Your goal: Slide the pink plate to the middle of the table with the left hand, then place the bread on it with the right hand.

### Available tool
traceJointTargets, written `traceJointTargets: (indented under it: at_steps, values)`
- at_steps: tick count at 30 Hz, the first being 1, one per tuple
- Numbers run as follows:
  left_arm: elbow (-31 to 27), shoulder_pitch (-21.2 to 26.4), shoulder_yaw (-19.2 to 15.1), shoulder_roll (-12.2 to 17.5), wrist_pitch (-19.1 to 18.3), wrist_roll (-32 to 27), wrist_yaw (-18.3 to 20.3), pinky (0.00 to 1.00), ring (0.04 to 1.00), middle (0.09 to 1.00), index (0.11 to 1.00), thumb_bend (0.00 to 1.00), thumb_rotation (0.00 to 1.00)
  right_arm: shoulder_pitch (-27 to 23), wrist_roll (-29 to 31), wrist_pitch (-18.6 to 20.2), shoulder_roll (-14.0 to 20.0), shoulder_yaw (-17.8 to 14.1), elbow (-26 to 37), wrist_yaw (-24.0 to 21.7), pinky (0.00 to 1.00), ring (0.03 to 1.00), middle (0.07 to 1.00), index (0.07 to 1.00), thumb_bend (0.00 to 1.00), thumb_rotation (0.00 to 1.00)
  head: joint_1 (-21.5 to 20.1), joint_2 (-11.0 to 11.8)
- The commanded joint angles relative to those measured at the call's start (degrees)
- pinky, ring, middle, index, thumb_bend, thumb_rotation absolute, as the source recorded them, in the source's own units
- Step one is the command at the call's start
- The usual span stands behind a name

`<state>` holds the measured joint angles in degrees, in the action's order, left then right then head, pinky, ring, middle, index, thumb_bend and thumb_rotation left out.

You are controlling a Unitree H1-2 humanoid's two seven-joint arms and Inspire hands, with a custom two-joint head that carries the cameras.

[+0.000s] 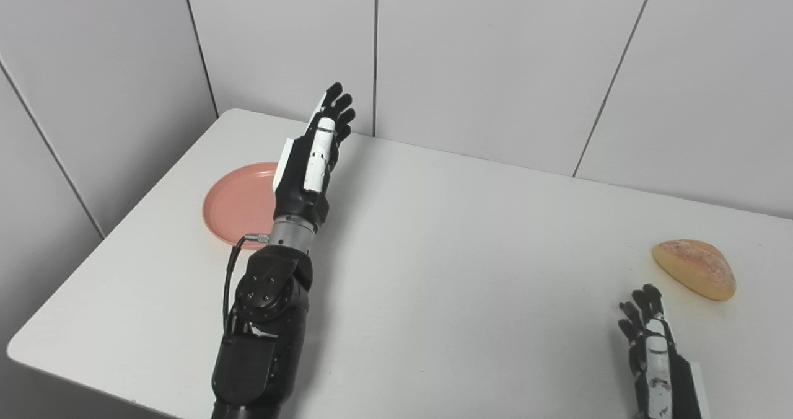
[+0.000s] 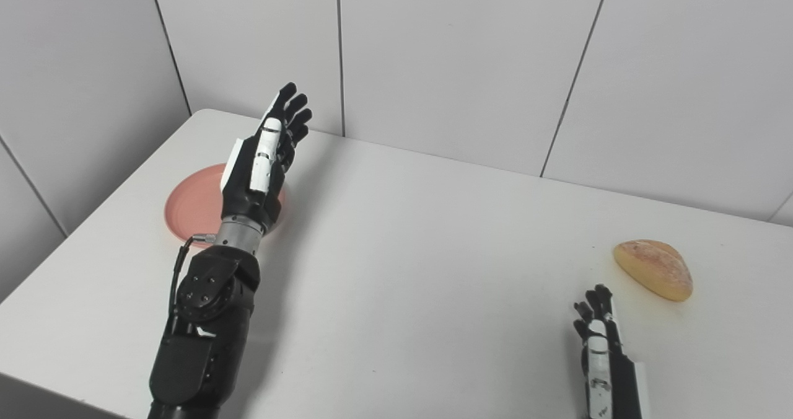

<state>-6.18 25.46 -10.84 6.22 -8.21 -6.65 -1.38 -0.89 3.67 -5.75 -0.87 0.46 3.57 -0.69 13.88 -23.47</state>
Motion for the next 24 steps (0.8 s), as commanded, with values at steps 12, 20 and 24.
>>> traceJointTargets:
  at_steps: [12,20,24]
  values:
    - [6.18,8.86,-4.57,6.68,-1.08,-2.12,-1.42,0.91,0.912,0.918,0.904,0.40,1.00,0.40,0.68,-2.29,0.53,-0.32,0.51,-0.78,0.97,0.960,0.974,0.978,0.25,1.00,0.46,0.22]
    - [13.43,12.64,-8.69,13.15,-0.56,-7.48,1.12,0.90,0.910,0.905,0.886,0.41,1.00,0.59,1.32,-2.06,0.78,-0.51,0.80,-1.12,0.98,0.963,0.978,0.984,0.25,1.00,1.34,0.27]
    - [17.94,14.10,-10.14,15.94,0.22,-9.29,2.14,0.91,0.897,0.891,0.873,0.41,1.00,0.51,1.49,-2.79,1.10,-0.60,0.36,-1.50,0.98,0.966,0.979,0.988,0.24,1.00,1.61,0.24]
